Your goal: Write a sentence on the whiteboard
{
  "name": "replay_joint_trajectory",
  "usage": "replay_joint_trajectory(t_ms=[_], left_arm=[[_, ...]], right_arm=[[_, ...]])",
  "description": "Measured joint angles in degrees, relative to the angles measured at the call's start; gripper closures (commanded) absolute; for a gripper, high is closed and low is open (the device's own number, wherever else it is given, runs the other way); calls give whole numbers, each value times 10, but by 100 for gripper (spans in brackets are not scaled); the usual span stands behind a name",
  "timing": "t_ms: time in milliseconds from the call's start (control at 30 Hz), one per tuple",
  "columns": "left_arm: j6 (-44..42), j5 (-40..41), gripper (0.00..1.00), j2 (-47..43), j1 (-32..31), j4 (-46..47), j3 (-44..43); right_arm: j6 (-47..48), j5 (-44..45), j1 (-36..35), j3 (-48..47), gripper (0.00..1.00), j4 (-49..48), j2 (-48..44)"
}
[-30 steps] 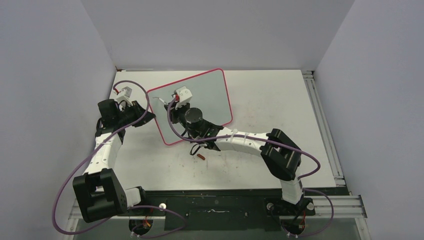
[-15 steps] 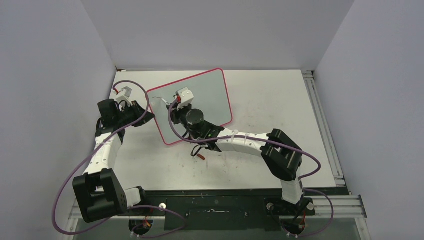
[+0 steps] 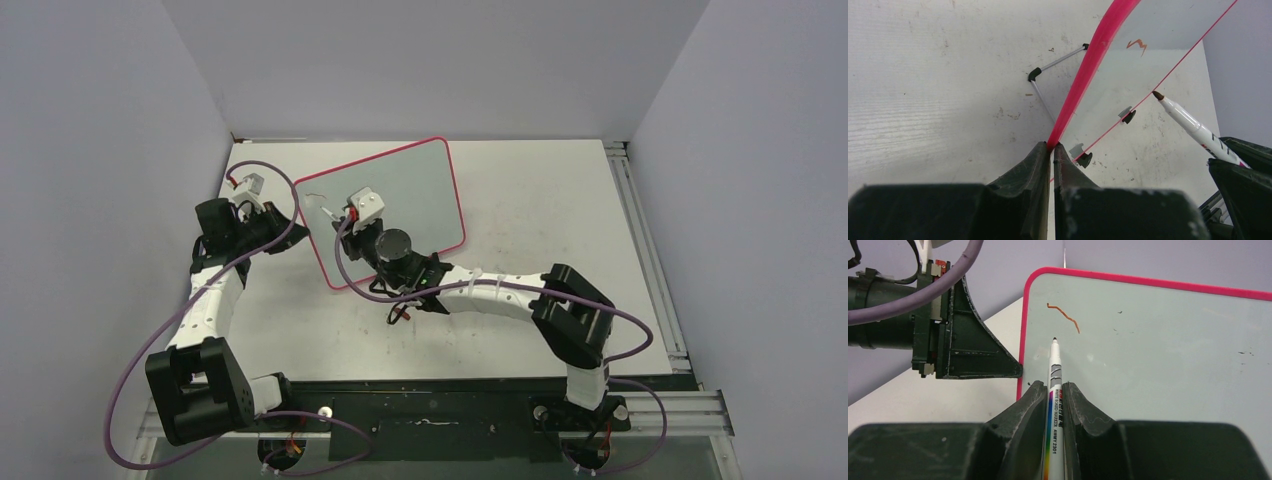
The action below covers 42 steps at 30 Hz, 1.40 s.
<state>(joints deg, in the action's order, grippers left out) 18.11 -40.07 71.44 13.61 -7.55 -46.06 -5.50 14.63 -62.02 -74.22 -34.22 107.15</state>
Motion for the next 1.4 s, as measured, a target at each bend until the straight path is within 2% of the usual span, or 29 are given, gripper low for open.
replay_joint_trajectory(t_ms=[1400], left_arm=[[-18, 13, 100, -8, -9, -5, 0]], right_arm=[[24, 16, -3, -52, 95, 0, 33]])
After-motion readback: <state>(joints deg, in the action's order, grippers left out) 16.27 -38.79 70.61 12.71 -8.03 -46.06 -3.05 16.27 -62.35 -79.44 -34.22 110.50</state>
